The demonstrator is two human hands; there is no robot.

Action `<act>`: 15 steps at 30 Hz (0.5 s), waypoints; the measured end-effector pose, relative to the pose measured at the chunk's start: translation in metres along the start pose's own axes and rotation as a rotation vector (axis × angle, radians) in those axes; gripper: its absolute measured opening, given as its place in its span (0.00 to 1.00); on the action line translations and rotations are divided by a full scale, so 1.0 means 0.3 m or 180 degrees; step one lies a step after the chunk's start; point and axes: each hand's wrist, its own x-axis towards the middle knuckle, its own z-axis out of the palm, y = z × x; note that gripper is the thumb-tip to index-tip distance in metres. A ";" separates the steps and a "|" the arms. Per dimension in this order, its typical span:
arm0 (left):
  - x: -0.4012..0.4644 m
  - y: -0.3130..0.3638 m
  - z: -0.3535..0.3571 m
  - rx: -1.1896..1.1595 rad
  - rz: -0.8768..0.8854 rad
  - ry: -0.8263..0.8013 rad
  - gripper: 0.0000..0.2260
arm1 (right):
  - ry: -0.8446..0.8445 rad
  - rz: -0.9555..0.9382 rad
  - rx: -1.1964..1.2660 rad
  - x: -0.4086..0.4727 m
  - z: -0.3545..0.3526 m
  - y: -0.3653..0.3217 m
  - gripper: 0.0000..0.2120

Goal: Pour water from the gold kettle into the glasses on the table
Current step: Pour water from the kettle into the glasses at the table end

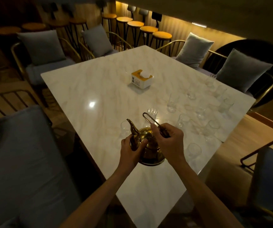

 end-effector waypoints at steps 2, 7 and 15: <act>0.009 0.014 0.020 -0.0048 -0.0048 0.0067 0.32 | -0.0024 -0.0012 0.0021 0.025 -0.006 0.005 0.10; 0.021 0.031 0.041 -0.0083 -0.0080 0.0111 0.26 | -0.0060 0.0086 0.0034 0.047 -0.018 0.018 0.06; 0.065 0.018 0.005 -0.0062 -0.0130 -0.0055 0.26 | -0.0105 0.0397 0.0294 0.032 0.013 0.008 0.15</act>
